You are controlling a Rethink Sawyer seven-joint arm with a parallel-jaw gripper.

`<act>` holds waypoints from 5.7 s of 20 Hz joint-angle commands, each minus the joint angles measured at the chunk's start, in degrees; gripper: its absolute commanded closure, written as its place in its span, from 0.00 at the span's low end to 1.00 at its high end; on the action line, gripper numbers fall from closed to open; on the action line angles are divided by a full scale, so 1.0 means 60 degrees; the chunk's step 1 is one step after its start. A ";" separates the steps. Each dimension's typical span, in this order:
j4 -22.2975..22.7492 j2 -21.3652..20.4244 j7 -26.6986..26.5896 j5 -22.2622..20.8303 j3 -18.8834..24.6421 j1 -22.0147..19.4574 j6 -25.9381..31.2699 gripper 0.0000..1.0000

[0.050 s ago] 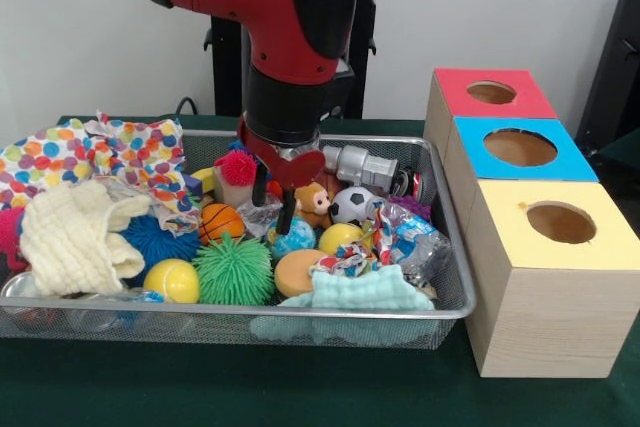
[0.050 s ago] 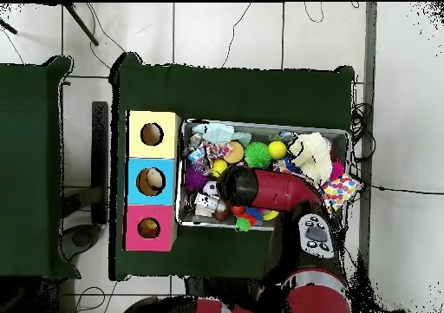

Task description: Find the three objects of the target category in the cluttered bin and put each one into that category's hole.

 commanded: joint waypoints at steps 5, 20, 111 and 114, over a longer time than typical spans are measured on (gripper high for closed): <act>0.1782 -0.0466 -0.0064 -0.0464 0.1016 -0.0190 -0.0836 0.00; 0.1936 -0.0157 0.0110 -0.0670 0.0981 0.0096 -0.1291 0.00; -0.0391 0.1029 0.0438 -0.0114 0.0271 0.0601 -0.0832 1.00; -0.0351 0.0806 0.0271 -0.0146 0.0344 0.0459 -0.0677 1.00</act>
